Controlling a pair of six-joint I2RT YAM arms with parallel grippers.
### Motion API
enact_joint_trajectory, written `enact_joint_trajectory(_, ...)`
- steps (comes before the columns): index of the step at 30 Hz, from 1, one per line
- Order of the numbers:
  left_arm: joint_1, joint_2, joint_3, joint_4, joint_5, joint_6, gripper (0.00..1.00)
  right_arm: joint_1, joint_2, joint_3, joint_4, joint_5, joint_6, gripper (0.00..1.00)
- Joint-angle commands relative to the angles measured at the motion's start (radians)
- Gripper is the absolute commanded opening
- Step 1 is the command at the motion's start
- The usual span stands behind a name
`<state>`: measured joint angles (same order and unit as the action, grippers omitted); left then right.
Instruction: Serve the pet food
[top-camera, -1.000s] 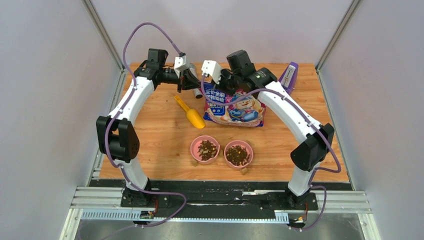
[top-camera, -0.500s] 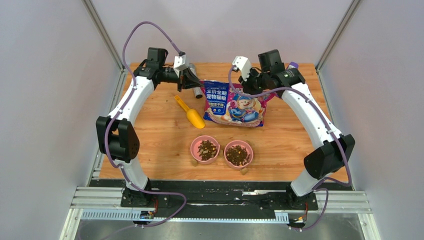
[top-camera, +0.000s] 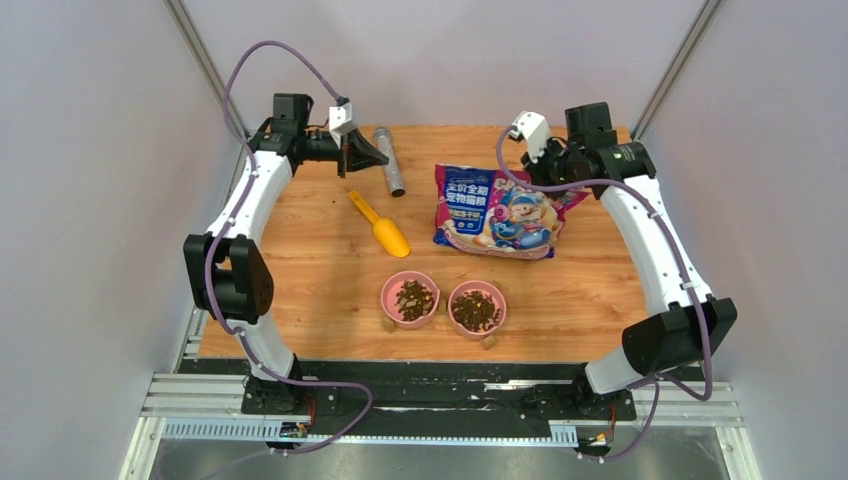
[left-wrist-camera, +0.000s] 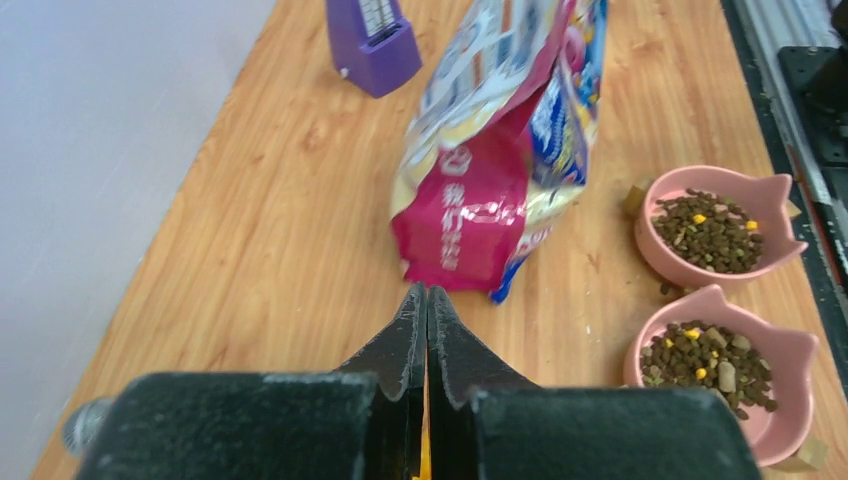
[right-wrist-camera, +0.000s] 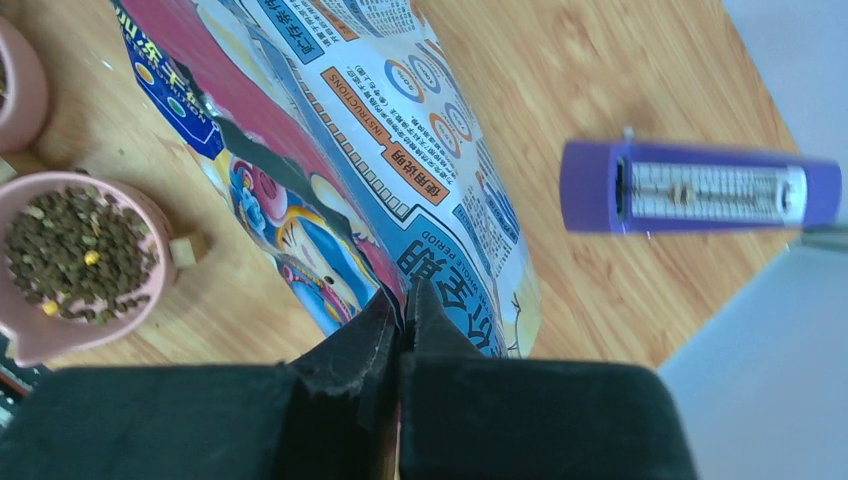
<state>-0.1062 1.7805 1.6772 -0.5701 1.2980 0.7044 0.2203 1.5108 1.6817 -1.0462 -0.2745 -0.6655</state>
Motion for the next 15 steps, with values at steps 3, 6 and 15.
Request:
enact_joint_trajectory(3,0.004,-0.055,0.013,0.084,0.004,-0.068,0.08,-0.022,-0.075,0.015,-0.009,0.083,0.016,0.01)
enact_joint_trajectory(6,-0.017,-0.061,0.010,0.093,-0.014,-0.078,0.32,0.003,-0.061,0.052,0.000,0.025,0.057,0.46)
enact_joint_trajectory(15,-0.151,-0.053,-0.073,0.387,-0.028,-0.287,0.49,0.077,-0.004,0.079,0.133,-0.227,0.132,0.74)
